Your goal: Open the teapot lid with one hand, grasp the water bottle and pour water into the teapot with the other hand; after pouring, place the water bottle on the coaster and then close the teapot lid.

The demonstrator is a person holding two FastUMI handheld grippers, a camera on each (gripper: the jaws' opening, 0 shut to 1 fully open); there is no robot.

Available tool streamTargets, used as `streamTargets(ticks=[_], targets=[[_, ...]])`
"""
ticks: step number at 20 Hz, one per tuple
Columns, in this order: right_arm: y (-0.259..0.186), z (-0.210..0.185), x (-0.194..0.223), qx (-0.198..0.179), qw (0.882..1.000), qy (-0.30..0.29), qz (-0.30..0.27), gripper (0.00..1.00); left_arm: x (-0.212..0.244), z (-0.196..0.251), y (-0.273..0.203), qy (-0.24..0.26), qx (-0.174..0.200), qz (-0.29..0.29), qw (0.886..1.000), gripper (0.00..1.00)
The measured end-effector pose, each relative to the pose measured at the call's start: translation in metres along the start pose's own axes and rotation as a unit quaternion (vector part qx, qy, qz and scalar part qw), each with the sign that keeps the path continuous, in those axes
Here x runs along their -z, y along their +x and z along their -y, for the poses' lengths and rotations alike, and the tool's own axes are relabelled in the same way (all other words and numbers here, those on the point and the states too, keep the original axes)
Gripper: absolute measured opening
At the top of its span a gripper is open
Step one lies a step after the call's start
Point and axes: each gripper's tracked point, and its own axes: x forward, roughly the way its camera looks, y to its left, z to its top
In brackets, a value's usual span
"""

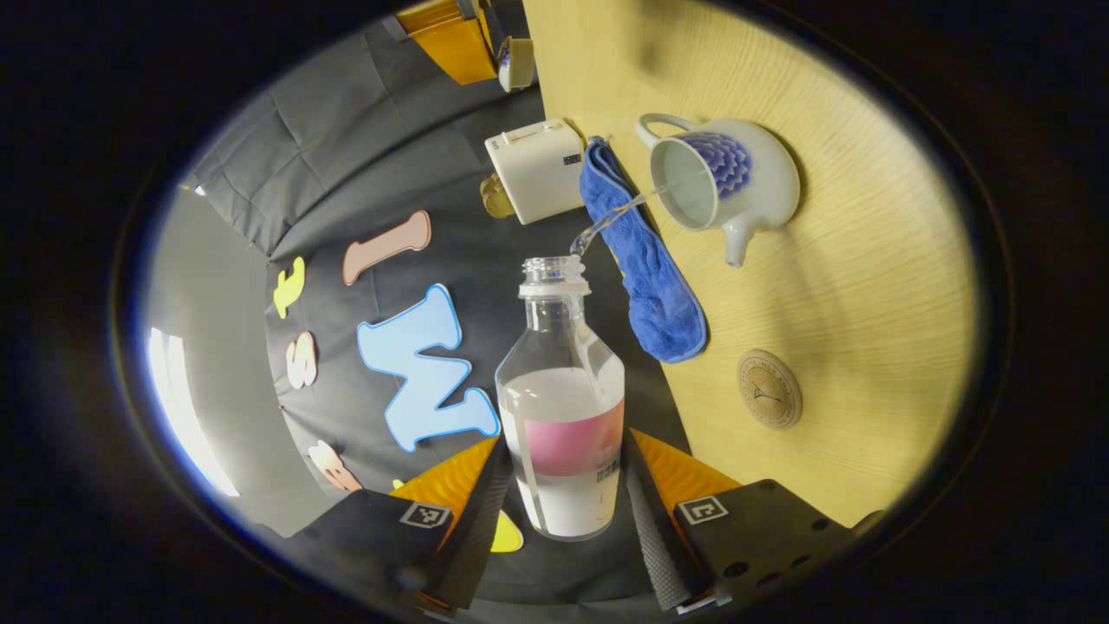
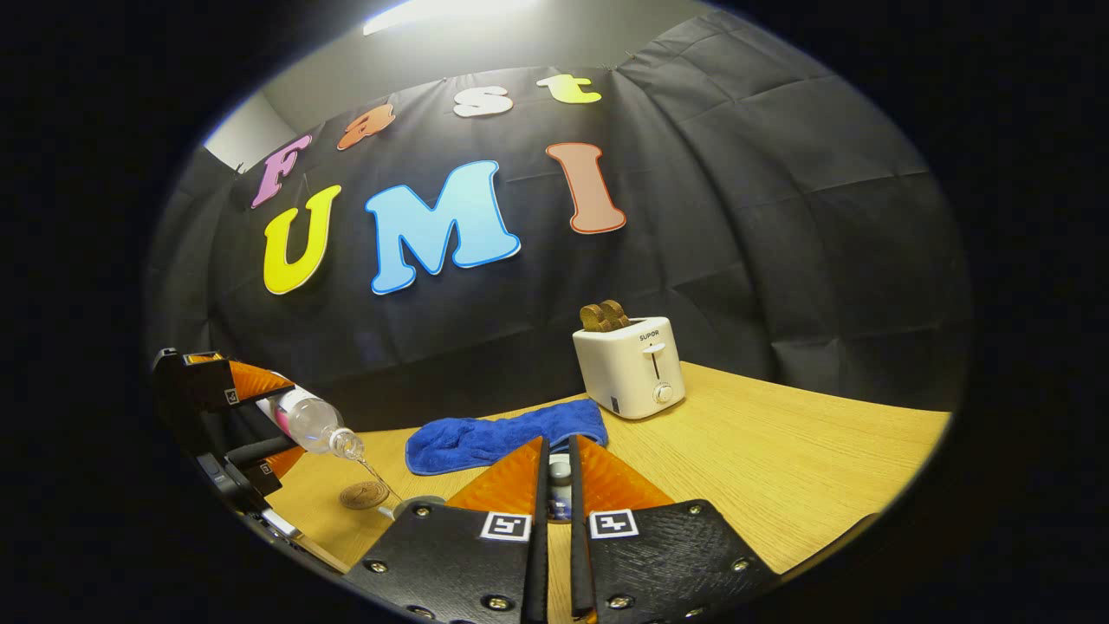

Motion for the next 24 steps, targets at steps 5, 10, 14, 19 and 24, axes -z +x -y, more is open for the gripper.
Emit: streamTargets(ticks=[5,10,14,19,24], targets=[[-0.001,0.0,-0.001,0.0,1.0,0.002,0.0,0.1,0.003,0.0,0.001,0.006,-0.003,-0.003,1.0,0.87],[0.0,0.001,-0.001,0.001,1.0,0.003,0.0,0.1,0.003,-0.003,0.001,0.016,-0.009,-0.004,1.0,0.87],[-0.001,0.0,-0.001,0.0,1.0,0.003,0.0,0.1,0.005,-0.007,0.001,0.025,-0.014,-0.005,1.0,0.87],[-0.001,0.001,-0.002,0.0,1.0,0.005,0.001,0.1,0.004,-0.012,0.001,0.039,-0.019,-0.003,0.999,0.87],[-0.001,0.001,-0.003,-0.002,1.0,0.009,0.002,0.1,0.004,-0.017,0.003,0.052,-0.023,-0.001,0.998,0.87]])
